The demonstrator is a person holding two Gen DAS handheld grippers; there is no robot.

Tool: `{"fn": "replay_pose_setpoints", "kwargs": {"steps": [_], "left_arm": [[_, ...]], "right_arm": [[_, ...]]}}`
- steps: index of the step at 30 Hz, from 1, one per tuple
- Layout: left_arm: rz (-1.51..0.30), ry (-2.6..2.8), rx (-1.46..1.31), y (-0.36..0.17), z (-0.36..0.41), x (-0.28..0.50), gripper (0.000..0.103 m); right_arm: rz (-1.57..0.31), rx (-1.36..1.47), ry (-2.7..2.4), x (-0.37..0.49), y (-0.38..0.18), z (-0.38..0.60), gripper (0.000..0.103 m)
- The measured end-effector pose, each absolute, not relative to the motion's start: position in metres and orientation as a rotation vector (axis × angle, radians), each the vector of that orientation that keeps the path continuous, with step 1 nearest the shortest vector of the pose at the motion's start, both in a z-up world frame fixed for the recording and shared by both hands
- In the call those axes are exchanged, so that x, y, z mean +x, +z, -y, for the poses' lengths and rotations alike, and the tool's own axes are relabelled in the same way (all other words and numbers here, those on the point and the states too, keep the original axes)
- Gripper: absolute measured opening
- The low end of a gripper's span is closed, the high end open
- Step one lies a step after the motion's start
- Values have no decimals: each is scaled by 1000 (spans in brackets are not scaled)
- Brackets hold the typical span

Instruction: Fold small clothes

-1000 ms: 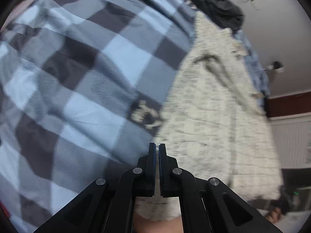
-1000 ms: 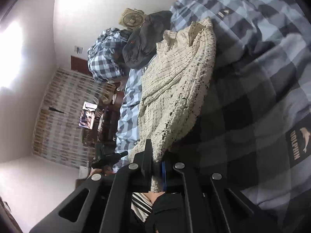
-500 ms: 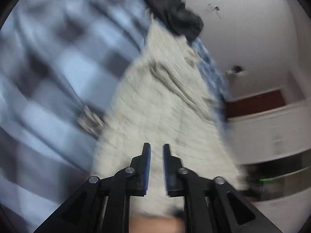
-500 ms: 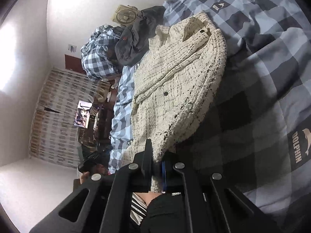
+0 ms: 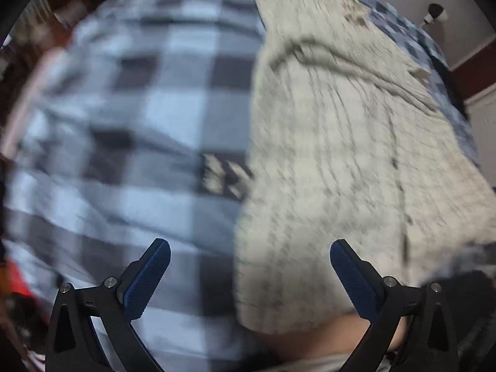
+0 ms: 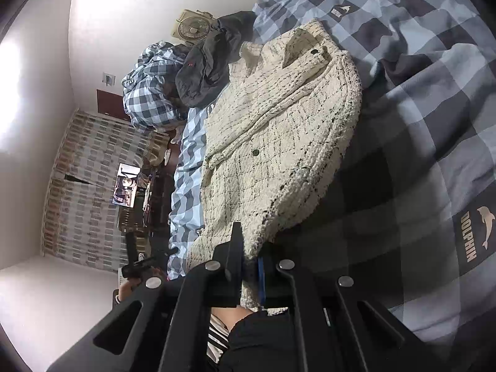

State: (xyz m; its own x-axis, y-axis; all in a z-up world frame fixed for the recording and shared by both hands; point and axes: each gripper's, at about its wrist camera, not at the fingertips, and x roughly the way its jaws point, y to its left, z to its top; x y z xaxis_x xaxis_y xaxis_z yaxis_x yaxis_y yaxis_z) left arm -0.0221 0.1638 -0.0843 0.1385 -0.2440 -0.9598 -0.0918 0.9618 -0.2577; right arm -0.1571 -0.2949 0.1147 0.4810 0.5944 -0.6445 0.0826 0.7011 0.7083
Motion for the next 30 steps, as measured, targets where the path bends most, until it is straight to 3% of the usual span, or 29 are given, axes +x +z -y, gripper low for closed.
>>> {"fn": "replay_pose_setpoints", "kwargs": {"steps": [10,14,15,16,17,19,21,30], "left_arm": [[-1506,-147,-495,-122,-171,-17,102],[-1515,-195,-476,-130,-160,-11,97],[-1509,-198,-470,-128,-159,-14,87],[-1508,-198,-457,-129,-157,-11,57],[-1515,-199,-450,-130,-155,-11,44],[-1535,-203,-463,-133,-154,-13,23],[-1521,-228,-498,-132,-155,-14,12],[-1243,-431,-699,-73,-158,-24,6]], "right_arm": [[-1044,738,353,-156,115,294,4],[-1042,732,343,-157,115,293,4],[-1041,728,341,-157,116,292,4],[-1040,719,339,-158,116,290,4],[-1037,712,334,-158,117,290,4],[-1013,669,296,-161,123,286,4],[-991,657,299,-162,126,284,4],[-888,736,372,-165,138,282,4]]}}
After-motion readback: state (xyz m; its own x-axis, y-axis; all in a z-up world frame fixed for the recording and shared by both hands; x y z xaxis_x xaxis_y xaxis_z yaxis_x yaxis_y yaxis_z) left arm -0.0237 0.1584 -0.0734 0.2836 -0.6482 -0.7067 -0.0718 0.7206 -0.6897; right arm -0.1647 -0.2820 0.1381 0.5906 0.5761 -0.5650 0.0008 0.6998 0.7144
